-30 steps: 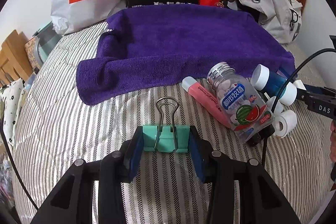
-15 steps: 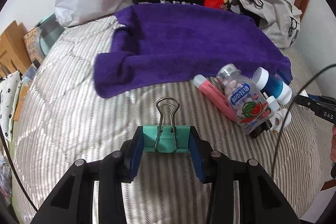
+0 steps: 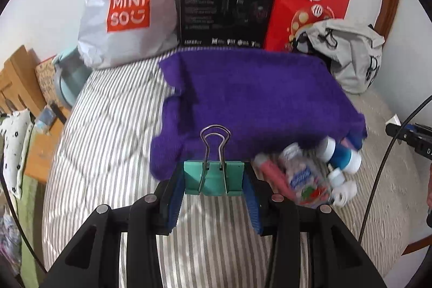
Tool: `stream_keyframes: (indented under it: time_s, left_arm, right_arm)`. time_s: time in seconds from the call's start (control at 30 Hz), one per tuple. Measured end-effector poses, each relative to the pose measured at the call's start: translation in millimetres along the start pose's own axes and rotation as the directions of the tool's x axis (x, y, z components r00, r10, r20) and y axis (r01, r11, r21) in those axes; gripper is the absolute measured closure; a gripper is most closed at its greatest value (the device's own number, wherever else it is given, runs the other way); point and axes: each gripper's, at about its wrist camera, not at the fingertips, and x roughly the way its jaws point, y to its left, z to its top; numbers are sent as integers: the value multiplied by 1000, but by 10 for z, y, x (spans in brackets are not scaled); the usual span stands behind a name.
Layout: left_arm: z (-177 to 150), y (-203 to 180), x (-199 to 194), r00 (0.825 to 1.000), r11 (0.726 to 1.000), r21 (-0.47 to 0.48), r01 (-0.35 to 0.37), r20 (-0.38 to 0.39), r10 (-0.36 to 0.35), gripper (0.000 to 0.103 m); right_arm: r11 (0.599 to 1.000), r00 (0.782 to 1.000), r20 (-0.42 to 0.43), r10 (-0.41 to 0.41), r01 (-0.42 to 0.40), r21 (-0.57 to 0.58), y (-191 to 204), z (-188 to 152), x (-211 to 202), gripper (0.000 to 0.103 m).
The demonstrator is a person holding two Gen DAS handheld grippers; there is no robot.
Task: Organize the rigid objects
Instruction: 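Carry the clip onto the purple towel with the left tool while the right tool sets the plug on it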
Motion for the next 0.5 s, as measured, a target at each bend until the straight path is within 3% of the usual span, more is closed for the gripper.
stream_keyframes:
  time_s: [0.2, 0.5]
  left_arm:
    - [352, -43, 128, 1000, 1000, 5, 27, 16, -27, 64]
    - [694, -116, 429, 1000, 999, 28, 25, 9, -25, 64]
  right_arm:
    - [999, 998, 65, 12, -9, -47, 55, 442, 129, 76]
    - [997, 999, 22, -23, 25, -74, 4, 952, 1047, 76]
